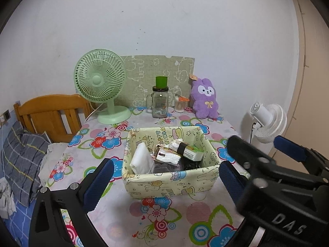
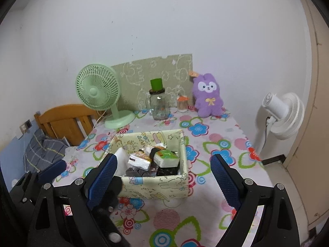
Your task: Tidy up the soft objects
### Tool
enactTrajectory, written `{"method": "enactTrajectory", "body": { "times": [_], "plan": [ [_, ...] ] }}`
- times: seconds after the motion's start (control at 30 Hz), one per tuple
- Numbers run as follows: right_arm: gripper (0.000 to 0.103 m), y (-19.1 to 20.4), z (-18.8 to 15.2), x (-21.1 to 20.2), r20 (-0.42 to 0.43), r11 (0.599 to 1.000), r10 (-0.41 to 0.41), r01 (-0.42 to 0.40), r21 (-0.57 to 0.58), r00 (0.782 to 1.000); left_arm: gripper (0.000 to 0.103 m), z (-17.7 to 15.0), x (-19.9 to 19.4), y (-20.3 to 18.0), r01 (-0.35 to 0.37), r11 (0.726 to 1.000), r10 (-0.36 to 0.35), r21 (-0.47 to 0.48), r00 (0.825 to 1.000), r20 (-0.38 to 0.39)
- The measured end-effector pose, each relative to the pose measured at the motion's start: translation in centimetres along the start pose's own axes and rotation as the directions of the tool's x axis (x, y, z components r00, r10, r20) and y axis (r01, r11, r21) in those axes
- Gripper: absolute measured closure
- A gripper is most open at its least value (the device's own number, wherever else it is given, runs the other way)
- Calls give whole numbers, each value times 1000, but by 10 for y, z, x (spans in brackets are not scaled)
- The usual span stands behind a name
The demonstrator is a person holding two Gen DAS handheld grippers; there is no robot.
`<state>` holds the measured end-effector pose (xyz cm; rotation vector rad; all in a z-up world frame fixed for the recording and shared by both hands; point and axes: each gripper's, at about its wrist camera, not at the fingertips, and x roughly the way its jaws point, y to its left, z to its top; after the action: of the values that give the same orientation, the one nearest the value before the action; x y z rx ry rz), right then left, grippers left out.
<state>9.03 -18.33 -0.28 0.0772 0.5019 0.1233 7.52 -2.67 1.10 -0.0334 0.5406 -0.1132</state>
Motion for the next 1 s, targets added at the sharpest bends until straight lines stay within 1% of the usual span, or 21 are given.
{"method": "enactTrajectory", "body": {
  "times": [0.43, 0.6, 0.77, 1.0],
  "plan": [
    [9, -1, -3, -51, 75, 999, -53, 54, -8, 996, 0, -2, -44, 14, -24, 1000, 24, 1, 997, 71],
    [6, -2, -6, -66, 103, 997, -74, 75, -3, 992, 0, -4, -57, 19, -26, 1000, 26, 3, 996, 81],
    [5, -5, -11, -80, 123, 995, -97, 97, 11, 988, 0, -6, -70, 24, -32, 999, 32, 4, 995, 94],
    [3, -5, -22, -96, 135, 995, -100, 96, 31, 986, 0, -15, -85, 25, -37, 999, 33, 30, 992, 122]
  ]
}}
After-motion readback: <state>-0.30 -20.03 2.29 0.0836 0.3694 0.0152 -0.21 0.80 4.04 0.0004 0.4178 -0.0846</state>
